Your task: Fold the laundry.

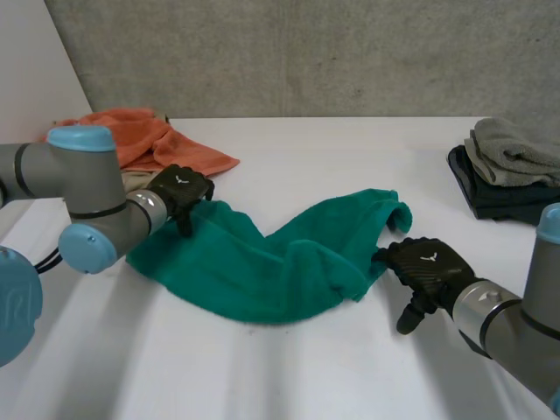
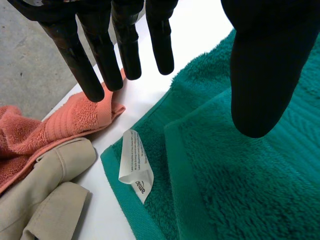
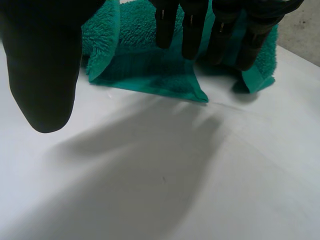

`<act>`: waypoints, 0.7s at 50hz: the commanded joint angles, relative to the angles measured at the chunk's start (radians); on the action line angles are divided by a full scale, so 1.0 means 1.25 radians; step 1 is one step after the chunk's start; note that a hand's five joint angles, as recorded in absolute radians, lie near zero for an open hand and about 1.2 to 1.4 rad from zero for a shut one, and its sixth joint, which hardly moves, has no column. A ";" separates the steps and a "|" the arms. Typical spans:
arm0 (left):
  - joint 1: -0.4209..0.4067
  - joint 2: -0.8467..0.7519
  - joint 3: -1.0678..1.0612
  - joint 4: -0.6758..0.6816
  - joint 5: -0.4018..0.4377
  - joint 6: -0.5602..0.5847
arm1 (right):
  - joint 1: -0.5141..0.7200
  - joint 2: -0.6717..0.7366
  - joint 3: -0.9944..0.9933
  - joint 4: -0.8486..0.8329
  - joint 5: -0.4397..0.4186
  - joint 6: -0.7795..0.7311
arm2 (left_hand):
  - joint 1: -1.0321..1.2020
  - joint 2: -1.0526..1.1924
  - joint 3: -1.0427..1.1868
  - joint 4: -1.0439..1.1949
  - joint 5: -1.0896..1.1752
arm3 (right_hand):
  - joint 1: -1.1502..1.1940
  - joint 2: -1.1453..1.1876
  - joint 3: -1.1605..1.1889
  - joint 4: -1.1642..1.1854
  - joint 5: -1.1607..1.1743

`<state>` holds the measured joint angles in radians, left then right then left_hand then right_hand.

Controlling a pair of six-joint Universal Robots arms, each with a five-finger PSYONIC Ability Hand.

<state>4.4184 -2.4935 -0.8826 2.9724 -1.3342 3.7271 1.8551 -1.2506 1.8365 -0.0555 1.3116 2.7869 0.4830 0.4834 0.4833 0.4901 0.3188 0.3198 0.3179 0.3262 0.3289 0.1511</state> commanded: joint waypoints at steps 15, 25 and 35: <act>-0.010 -0.085 0.068 -0.027 -0.008 0.043 | 0.095 0.057 -0.019 -0.094 0.023 0.030 | 0.160 0.160 0.160 0.154 0.152 | 0.110 0.112 0.105 0.103 0.106; -0.011 -0.093 0.073 -0.028 -0.011 0.045 | 0.115 0.067 -0.026 -0.121 0.029 0.031 | 0.631 0.631 0.631 0.626 0.623 | 0.242 0.243 0.237 0.235 0.237; -0.026 -0.054 0.053 -0.034 -0.068 0.038 | 0.108 0.058 -0.046 -0.130 0.032 0.087 | 0.731 0.730 0.730 0.725 0.722 | 0.861 0.863 0.856 0.854 0.857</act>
<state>4.4034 -2.6027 -0.7967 2.9345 -1.3573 3.7825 2.0006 -1.1685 1.7937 -0.2100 1.3503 2.8541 0.8229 1.1903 1.1870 1.1965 0.8583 0.9012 0.9257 0.9191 0.9064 0.7302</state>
